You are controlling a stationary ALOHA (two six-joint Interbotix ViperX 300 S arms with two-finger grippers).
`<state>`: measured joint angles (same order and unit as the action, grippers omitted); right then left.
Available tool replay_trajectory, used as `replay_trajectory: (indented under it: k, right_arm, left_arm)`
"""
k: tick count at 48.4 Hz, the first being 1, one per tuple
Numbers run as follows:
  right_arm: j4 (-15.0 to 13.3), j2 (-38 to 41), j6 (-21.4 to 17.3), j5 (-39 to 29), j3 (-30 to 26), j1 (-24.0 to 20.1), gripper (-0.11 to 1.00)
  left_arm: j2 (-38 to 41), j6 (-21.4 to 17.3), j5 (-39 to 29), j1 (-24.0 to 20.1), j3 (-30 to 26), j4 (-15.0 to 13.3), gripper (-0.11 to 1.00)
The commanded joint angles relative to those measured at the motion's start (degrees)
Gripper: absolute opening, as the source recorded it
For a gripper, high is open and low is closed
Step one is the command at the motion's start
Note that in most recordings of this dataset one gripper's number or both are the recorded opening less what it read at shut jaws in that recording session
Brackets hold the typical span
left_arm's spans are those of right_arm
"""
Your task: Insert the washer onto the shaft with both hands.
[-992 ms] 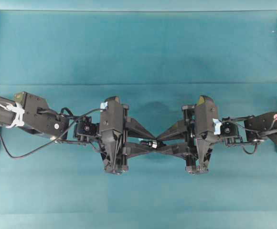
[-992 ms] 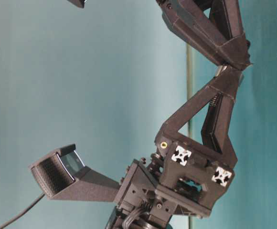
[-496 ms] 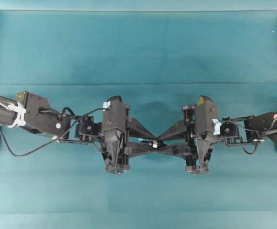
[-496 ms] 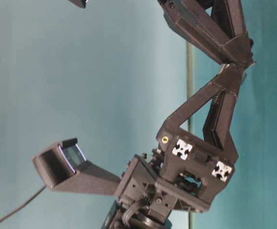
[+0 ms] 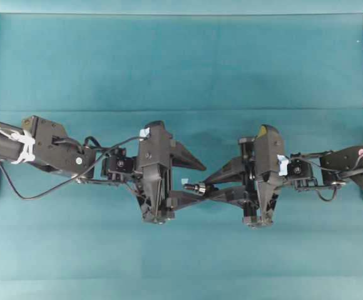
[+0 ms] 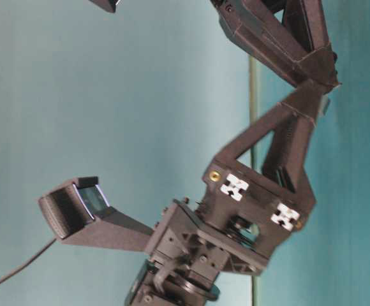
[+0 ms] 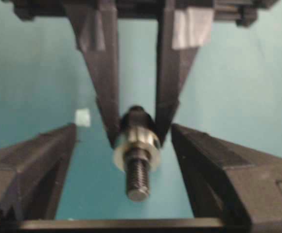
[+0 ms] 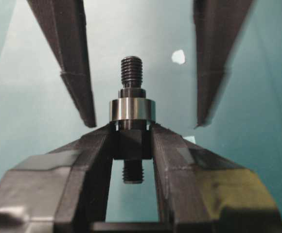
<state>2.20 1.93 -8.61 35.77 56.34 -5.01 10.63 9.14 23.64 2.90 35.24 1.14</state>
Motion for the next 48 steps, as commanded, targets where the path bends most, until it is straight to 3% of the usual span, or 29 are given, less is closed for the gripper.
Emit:
replay_trajectory:
  k: [1,22,48]
  right_arm:
    - [0.09,-0.53,-0.53,0.44,-0.62,-0.18,0.0]
    - [0.18,-0.53,-0.44,0.62,-0.62,-0.18,0.0]
    - [0.09,-0.53,-0.35,0.44,-0.62,-0.18,0.0]
  left_arm:
    - [-1.14,-0.09,0.26,0.18,-0.97,0.18,0.82]
    - [-6.86,0.09,-0.97,0.26,1.14,0.18,0.8]
    - [-22.76,-0.18,-16.61,0.62,10.99,0.18,0.8]
